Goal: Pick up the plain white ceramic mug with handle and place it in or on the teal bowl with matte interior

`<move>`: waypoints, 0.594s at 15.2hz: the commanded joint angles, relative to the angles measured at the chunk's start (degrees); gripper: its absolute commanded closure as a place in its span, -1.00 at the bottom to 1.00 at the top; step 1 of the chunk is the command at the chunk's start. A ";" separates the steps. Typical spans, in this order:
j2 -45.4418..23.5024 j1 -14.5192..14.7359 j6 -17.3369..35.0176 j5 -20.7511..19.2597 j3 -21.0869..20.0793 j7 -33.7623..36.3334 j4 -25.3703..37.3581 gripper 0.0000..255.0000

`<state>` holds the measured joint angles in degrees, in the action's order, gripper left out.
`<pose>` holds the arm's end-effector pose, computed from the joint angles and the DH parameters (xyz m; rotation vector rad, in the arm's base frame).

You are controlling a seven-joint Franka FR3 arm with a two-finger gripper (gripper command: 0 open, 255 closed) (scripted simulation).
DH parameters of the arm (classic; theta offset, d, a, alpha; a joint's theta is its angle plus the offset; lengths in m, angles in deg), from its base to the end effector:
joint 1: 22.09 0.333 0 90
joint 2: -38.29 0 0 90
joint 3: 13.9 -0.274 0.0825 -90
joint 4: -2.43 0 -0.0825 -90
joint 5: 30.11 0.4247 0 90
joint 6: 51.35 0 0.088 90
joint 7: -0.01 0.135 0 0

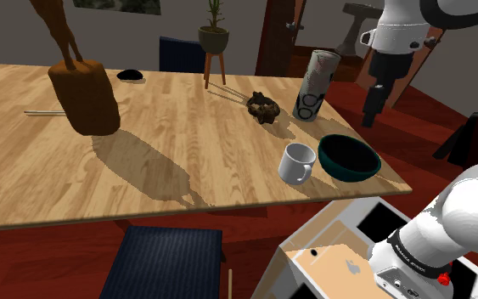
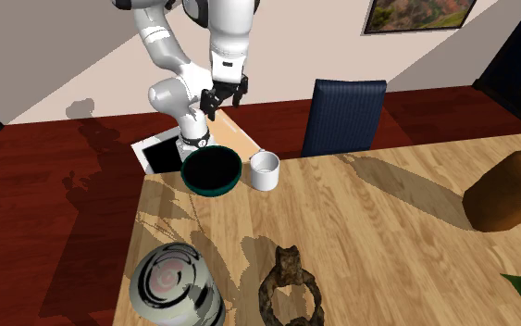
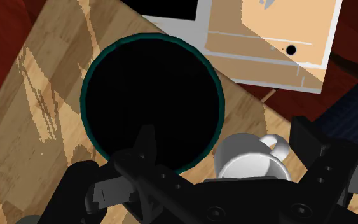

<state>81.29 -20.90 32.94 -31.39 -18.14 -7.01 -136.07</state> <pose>0.3631 0.0315 0.4810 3.0444 0.2939 -0.3049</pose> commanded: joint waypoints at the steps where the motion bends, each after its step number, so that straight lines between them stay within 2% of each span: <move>1: 0.00 0.00 0.00 0.00 0.00 0.00 0.00 -1.00; 9: -9.85 0.14 18.69 1.85 -0.25 0.87 -6.13 -1.00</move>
<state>72.75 -20.90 49.15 -29.92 -18.18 -6.42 -141.60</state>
